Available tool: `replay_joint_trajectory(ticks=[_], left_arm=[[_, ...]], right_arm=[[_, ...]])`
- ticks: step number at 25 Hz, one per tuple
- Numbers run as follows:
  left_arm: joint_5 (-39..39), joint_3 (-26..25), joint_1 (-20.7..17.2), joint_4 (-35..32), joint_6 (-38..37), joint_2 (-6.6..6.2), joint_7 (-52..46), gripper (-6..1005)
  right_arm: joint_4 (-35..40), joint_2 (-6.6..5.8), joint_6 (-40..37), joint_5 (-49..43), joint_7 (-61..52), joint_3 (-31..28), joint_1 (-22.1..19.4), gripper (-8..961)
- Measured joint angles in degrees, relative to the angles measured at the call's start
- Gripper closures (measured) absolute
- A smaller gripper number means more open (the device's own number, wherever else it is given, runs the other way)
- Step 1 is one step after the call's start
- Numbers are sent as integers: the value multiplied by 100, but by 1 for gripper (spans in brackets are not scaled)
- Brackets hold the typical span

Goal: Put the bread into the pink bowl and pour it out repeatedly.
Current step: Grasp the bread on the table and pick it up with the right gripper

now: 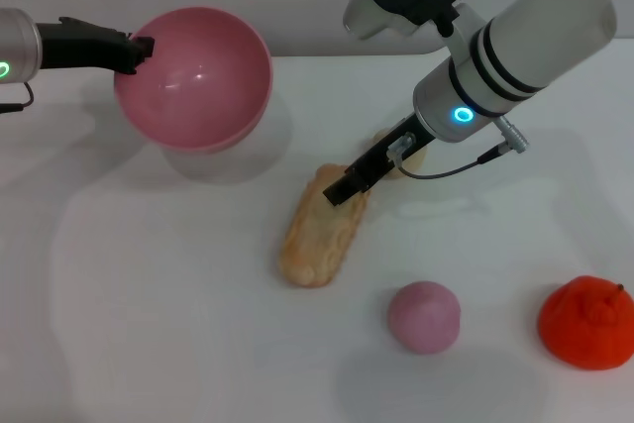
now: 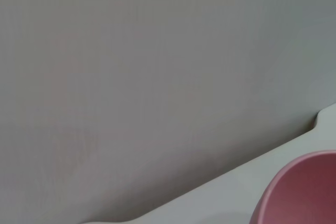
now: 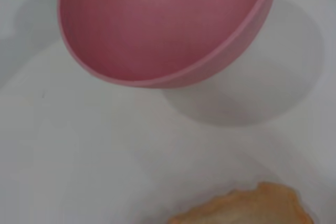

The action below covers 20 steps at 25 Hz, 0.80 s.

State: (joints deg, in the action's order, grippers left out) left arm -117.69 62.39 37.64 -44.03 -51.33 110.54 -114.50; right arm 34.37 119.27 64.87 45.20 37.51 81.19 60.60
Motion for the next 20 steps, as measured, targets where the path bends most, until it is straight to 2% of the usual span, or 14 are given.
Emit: replay_joint_trajectory(ticks=[13,20], left_arm=[[0,75,-7,0,1,44,7,941],[0,81,-46,0,0,53,4,940]], right_arm=[[34,23,-255,165,60,65,52,361],[-7,36,-661,642,84,833,-52,361]])
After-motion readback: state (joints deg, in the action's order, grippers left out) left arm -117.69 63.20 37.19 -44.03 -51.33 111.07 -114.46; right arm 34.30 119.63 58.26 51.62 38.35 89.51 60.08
